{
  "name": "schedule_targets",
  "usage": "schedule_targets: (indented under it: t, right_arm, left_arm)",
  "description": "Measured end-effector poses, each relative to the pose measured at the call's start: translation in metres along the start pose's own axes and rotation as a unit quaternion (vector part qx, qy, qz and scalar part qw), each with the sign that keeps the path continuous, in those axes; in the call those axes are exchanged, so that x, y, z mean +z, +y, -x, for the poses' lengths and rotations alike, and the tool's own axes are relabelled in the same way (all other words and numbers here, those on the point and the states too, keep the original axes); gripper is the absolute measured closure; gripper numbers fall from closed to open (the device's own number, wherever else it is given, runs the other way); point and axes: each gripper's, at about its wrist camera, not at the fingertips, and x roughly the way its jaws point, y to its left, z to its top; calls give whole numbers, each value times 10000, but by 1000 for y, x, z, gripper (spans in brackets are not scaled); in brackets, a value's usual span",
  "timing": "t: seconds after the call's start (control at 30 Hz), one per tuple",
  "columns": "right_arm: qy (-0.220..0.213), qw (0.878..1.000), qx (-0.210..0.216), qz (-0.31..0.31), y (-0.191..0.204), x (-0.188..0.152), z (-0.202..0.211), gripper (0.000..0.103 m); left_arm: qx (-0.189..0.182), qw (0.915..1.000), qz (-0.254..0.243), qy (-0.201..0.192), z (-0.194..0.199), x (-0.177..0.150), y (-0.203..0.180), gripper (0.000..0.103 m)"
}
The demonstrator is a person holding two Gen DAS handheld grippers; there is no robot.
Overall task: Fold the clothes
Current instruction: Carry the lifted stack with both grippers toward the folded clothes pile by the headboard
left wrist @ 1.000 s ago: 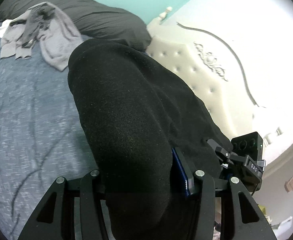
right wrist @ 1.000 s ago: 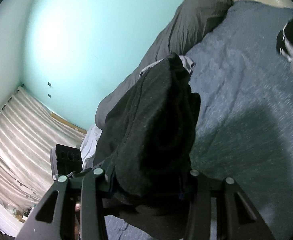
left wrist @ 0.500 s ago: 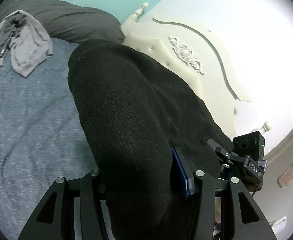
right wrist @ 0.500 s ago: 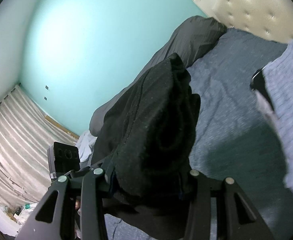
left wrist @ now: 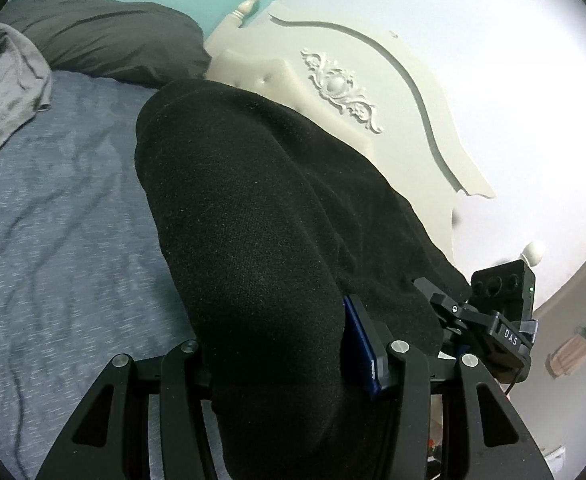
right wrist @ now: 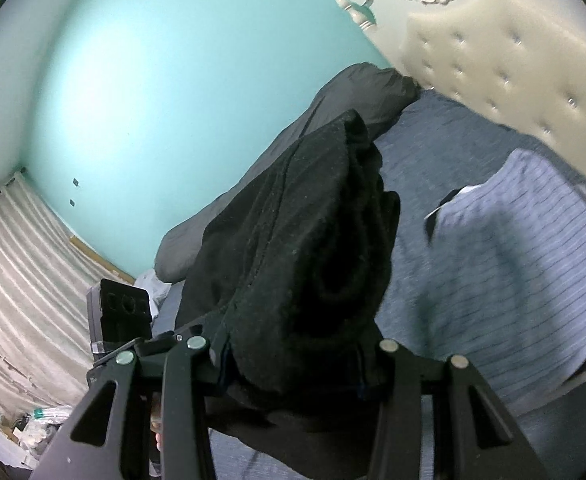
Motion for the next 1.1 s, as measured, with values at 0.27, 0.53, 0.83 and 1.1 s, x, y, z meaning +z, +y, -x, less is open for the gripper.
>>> schedule_targets:
  t: [0.27, 0.53, 0.83, 1.1]
  right_arm:
    - [-41, 9998, -184, -56, -51, 33, 22, 60]
    - [-59, 9991, -388, -126, -101, 60, 25, 60]
    - [-92, 9983, -513, -260, -153, 77, 26, 60]
    - [-14, 9975, -569, -427, -193, 71, 10, 60]
  left_arm:
    - [-45, 9999, 26, 124, -61, 12, -18, 49]
    - [-71, 9996, 109, 246, -118, 19, -25, 49]
    - [-26, 9992, 163, 366, -163, 10, -33, 49]
    - [98, 9983, 239, 522, -187, -5, -23, 49]
